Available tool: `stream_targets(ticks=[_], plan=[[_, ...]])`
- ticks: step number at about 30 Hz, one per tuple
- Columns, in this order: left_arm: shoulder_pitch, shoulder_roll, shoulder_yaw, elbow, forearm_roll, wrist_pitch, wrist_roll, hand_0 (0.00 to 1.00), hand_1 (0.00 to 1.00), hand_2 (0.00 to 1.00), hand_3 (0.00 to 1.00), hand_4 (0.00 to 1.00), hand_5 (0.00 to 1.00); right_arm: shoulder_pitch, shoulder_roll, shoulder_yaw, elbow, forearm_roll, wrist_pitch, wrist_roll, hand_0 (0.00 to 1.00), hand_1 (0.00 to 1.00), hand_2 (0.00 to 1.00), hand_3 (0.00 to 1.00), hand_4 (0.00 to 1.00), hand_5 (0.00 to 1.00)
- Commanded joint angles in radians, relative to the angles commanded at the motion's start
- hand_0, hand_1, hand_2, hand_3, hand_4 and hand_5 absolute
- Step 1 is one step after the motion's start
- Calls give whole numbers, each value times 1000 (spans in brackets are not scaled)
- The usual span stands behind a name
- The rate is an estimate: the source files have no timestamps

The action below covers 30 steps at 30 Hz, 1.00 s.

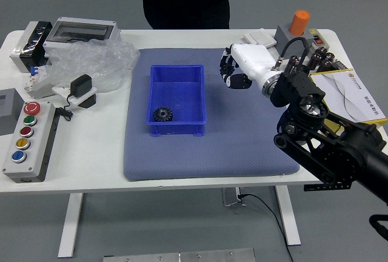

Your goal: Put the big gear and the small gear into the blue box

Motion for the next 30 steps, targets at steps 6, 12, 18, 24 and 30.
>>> stream_targets(ticks=[6, 12, 18, 24, 30], plan=[[2, 0, 0, 0, 3, -1, 2, 724, 675, 680, 687, 428, 17, 18, 51, -17, -6, -5, -2, 0, 693, 521, 501, 530, 570, 2], [5, -1, 0, 0, 8, -3, 5, 724, 675, 680, 686, 430, 18, 26, 109, -33, -22, -9, -7, 3, 692, 521, 501, 530, 579, 2], [5, -3, -2, 0, 16, -6, 6, 724, 675, 678, 686, 430, 17, 26, 159, -46, -39, 3, -13, 7, 692, 522, 501, 532, 582, 2], [7, -3, -1, 0, 18, -6, 7, 724, 675, 679, 685, 430, 19, 16, 182, -43, -53, 49, -13, 8, 708, 532, 550, 605, 568, 133], [8, -4, 0, 0, 21, -7, 7, 724, 675, 677, 685, 431, 20, 14, 184, -22, -61, 73, 9, 7, 654, 558, 665, 749, 730, 216]])
